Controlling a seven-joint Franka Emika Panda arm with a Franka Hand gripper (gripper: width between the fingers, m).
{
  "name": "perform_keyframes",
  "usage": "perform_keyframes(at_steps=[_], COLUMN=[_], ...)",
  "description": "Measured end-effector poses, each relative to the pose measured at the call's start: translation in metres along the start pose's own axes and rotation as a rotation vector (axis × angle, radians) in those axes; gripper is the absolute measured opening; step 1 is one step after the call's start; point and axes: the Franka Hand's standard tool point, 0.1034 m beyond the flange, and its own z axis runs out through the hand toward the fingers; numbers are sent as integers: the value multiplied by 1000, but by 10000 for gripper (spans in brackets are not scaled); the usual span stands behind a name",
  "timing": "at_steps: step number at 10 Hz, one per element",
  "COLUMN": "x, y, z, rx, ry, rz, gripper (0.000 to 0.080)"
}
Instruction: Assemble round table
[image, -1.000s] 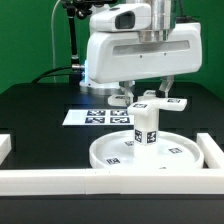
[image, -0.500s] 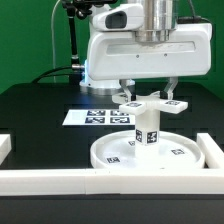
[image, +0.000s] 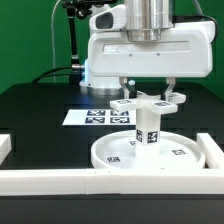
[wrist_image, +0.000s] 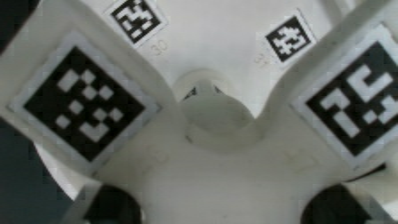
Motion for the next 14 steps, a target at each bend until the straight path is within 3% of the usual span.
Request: perform_keyframes(at_steps=[9,11,14], x=[0,0,0], y=[0,3,2], z=[0,0,1], rx=[16,62,97], ry=[-8,-31,-70], rz=[572,835,1135], gripper=[446,446,447])
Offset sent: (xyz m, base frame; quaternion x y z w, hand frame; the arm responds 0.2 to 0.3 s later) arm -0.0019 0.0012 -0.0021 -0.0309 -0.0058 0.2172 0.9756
